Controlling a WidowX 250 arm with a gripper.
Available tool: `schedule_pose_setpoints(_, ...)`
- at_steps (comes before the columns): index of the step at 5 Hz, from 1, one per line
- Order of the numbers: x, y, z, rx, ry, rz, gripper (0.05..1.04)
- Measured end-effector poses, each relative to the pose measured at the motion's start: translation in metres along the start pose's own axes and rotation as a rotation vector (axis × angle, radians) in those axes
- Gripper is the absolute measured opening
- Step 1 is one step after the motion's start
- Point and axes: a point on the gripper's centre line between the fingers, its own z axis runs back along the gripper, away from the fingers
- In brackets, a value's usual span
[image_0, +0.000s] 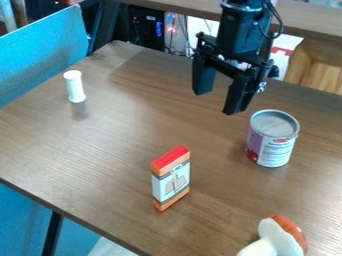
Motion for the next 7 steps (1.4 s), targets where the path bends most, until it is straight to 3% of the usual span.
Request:
schedule_pose_setpoints(1,0.000,-0.002,-0.015,-0.010,0.042,-0.003,1.001)
schedule_pose_setpoints(2,0.019,-0.015,-0.018,-0.087,-0.081,-0.035,1.001)
schedule_pose_setpoints(3,0.031,-0.022,-0.014,-0.136,-0.154,0.057,1.001)
schedule_pose_setpoints(4,0.054,-0.032,-0.004,-0.137,-0.216,0.101,1.001)
schedule_pose_setpoints(5,0.081,-0.046,-0.024,-0.088,-0.180,0.094,1.001)
schedule_pose_setpoints(7,0.111,-0.051,-0.027,-0.036,-0.147,0.098,1.001)
